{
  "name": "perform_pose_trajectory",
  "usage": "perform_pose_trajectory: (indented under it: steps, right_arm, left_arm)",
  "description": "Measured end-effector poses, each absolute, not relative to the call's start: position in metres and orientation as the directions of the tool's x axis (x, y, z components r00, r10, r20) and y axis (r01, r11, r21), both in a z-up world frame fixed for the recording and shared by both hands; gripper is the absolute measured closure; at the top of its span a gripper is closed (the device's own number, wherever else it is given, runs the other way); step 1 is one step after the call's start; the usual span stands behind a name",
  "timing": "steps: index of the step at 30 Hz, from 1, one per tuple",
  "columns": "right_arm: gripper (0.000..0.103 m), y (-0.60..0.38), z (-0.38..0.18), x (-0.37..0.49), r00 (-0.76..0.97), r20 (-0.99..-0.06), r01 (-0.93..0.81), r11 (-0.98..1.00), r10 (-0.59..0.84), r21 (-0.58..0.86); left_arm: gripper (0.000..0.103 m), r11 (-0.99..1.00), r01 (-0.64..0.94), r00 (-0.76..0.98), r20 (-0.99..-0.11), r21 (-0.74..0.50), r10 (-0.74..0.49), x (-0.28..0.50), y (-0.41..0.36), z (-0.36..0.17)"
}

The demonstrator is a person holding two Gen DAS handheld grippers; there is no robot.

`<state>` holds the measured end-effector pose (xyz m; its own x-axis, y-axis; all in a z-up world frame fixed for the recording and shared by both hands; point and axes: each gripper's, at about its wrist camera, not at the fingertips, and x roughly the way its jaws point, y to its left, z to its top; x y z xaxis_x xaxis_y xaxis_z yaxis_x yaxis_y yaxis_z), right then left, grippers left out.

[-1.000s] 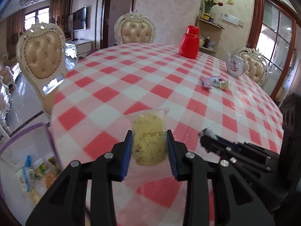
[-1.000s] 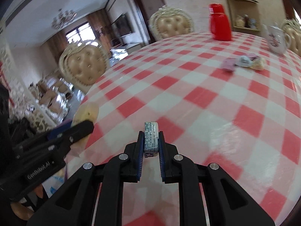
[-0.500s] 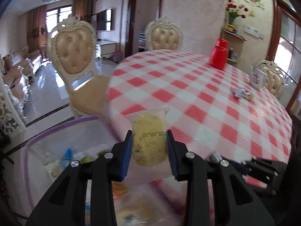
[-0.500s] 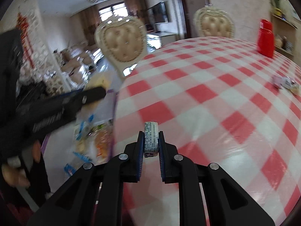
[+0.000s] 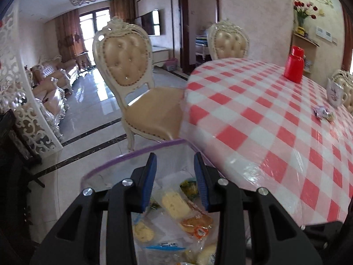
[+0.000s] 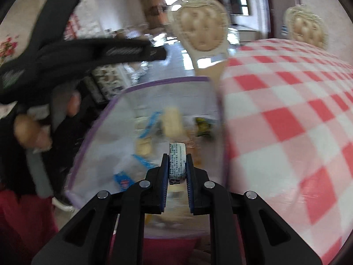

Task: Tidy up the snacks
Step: 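Open both grippers to drop the packet and cake bag into the bin, then grasp the pink bar with the left gripper while the right grasps the white red-logo wrapper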

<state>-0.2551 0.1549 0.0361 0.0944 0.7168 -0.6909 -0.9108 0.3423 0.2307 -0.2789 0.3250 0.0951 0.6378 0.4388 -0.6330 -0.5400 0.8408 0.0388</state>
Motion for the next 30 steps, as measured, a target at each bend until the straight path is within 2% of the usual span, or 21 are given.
perform_pose_trajectory:
  steps: [1,2,3,5,7,10,14,17,19,23,25,30]
  right_arm:
    - [0.080,0.155,0.038,-0.258,0.091,-0.687,-0.916,0.330,0.721,0.226]
    - [0.072,0.154,0.041,-0.260,0.103,-0.680,-0.918,0.333,0.726,0.216]
    - [0.067,0.151,0.044,-0.258,0.110,-0.671,-0.916,0.337,0.733,0.219]
    - [0.050,0.139,0.051,-0.250,0.134,-0.648,-0.898,0.368,0.750,0.240]
    - [0.049,0.121,0.058,-0.236,0.174,-0.627,-0.877,0.409,0.759,0.252]
    - [0.043,0.087,0.071,-0.211,0.278,-0.608,-0.833,0.502,0.744,0.233]
    - [0.024,0.026,0.087,-0.162,0.418,-0.581,-0.718,0.646,0.698,0.259]
    - [0.019,-0.028,0.091,-0.120,0.544,-0.584,-0.586,0.771,0.603,0.251]
    - [0.016,-0.071,0.086,-0.088,0.602,-0.603,-0.467,0.843,0.524,0.266]
    - [0.016,-0.149,0.067,-0.034,0.673,-0.637,-0.259,0.926,0.377,0.274]
    - [0.016,-0.185,0.056,-0.009,0.684,-0.651,-0.170,0.940,0.329,0.297]
    - [0.016,-0.232,0.040,0.032,0.694,-0.641,-0.073,0.918,0.328,0.390]
  left_arm:
    - [0.049,0.836,-0.548,0.641,-0.626,0.032,0.445,-0.280,0.326,0.097]
    - [0.022,0.828,-0.560,0.647,-0.613,0.022,0.453,-0.283,0.327,0.100]
    - [0.016,0.820,-0.572,0.656,-0.594,0.011,0.465,-0.285,0.326,0.103]
    - [0.011,0.808,-0.589,0.675,-0.561,-0.016,0.480,-0.290,0.324,0.109]
    - [0.007,0.812,-0.581,0.696,-0.554,-0.061,0.456,-0.288,0.319,0.112]
    - [0.006,0.814,-0.566,0.714,-0.569,-0.126,0.409,-0.277,0.303,0.111]
    - [0.003,0.876,-0.430,0.756,-0.617,-0.217,0.218,-0.233,0.256,0.102]
    - [0.003,0.914,-0.297,0.741,-0.670,-0.276,0.038,-0.169,0.205,0.092]
    - [0.003,0.928,-0.250,0.721,-0.693,-0.275,-0.011,-0.129,0.173,0.086]
    - [0.003,0.966,-0.161,0.698,-0.715,-0.204,-0.034,-0.042,0.110,0.080]
    - [0.003,0.974,-0.168,0.714,-0.700,-0.151,0.015,0.004,0.082,0.079]
    - [0.003,0.948,-0.215,0.736,-0.677,-0.236,-0.001,0.088,0.056,0.066]
